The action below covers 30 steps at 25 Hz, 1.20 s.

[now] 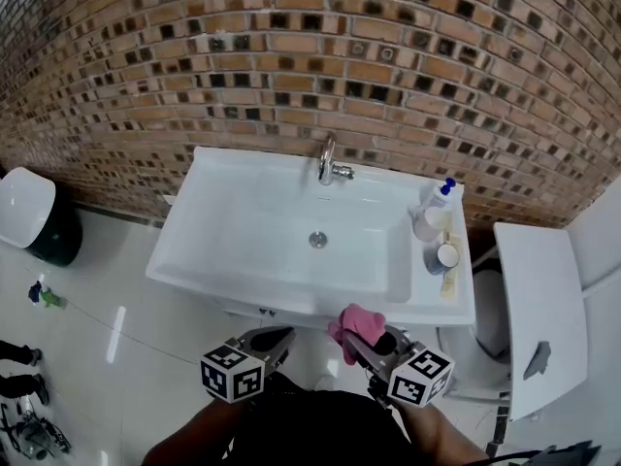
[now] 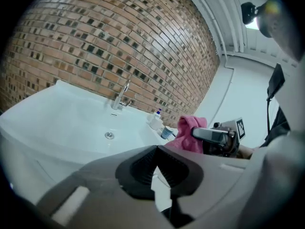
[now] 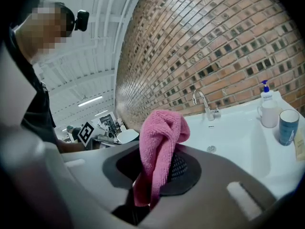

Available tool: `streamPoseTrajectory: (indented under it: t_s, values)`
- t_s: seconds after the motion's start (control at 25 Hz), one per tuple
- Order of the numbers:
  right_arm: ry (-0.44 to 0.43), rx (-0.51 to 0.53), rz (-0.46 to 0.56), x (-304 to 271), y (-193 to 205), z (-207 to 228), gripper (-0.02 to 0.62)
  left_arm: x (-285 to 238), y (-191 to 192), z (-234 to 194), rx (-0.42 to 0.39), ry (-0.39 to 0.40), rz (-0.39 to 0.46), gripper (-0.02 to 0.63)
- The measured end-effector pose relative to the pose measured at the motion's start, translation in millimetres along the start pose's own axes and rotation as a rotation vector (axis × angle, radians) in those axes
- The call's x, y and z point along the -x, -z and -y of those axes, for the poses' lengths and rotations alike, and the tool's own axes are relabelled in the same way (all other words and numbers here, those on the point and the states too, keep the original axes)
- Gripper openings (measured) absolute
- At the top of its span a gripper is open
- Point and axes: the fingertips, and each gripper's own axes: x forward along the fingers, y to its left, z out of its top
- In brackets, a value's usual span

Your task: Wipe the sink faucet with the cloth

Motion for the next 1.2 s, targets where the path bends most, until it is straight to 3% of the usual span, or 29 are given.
streamPoseTrajectory:
  t_s: [0.24, 0.6, 1.2]
  values:
    - [0.023, -0.034, 0.008, -20, 0, -9, 0.084, 5, -11, -3, -0.040, 0.053, -0.038, 0.005]
    - [0.076, 0.008, 0.020, -45, -5, -23, 0.081, 24, -21, -30, -0.080, 0.083, -0.059, 0.005]
    - [0.109, -0.007, 0.009, -54, 8, -39, 0.080, 35, -17, -37, -0.082, 0.116, -0.099, 0.005]
